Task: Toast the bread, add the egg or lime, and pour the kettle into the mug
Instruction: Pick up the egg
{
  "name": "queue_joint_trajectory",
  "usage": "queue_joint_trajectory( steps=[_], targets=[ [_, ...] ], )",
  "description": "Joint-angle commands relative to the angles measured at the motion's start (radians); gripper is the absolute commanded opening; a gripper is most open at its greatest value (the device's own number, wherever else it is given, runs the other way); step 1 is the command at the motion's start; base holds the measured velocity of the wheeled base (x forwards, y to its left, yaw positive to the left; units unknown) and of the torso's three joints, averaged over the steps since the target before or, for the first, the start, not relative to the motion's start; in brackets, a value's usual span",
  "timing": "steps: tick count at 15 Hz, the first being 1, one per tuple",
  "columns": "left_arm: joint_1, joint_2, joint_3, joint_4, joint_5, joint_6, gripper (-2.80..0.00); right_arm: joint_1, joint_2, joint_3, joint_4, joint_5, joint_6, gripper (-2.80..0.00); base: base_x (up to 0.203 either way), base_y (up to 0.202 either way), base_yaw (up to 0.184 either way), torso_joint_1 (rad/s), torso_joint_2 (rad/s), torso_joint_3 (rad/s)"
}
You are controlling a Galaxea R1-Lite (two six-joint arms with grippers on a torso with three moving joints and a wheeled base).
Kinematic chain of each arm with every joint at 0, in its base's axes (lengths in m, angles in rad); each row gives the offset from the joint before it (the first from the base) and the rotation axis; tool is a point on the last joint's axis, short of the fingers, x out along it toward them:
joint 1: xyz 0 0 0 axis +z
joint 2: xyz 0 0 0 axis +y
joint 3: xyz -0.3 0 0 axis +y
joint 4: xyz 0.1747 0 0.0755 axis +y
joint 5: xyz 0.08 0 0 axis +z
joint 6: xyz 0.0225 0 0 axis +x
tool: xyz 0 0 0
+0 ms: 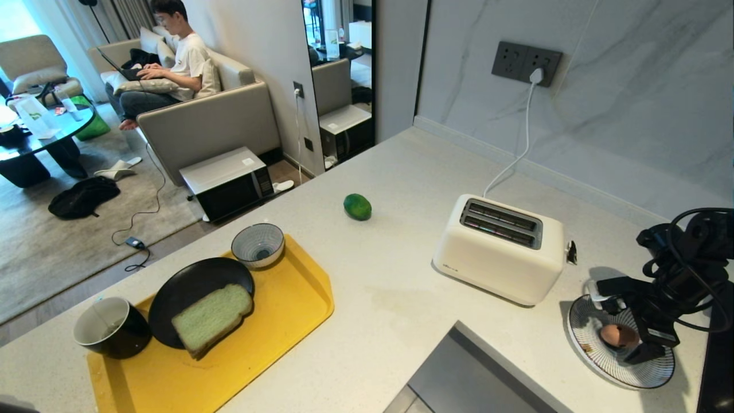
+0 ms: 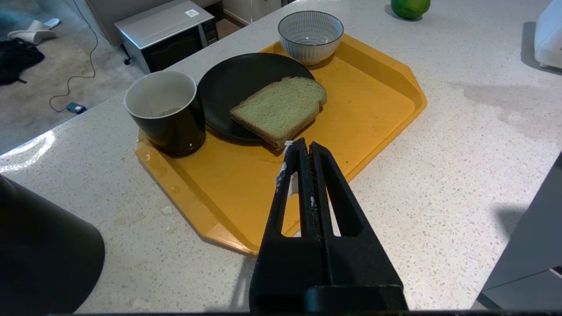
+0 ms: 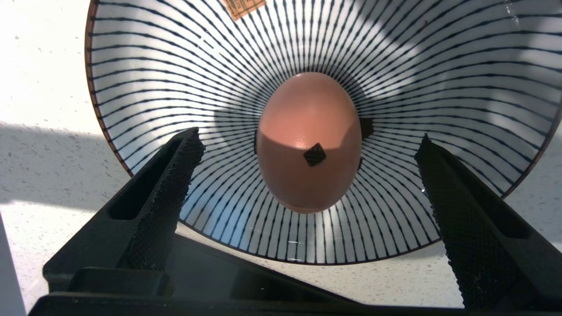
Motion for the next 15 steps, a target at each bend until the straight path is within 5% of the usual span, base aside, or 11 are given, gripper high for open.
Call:
queue_joint_trajectory(
  steps=[1, 15],
  targets=[
    [0.000, 0.001, -0.001, 0.000, 0.001, 0.000, -2.80, 0.001, -0.011, 0.009, 0.004, 0.001, -0.009, 0.00, 0.000, 0.000, 0.000, 0.000, 0.00, 0.000],
    [0.000, 0.001, 0.000, 0.000, 0.001, 0.000, -2.80, 0.006, 0.001, 0.059, -0.108, 0.002, 0.002, 0.00, 0.000, 0.000, 0.000, 0.000, 0.00, 0.000]
  ],
)
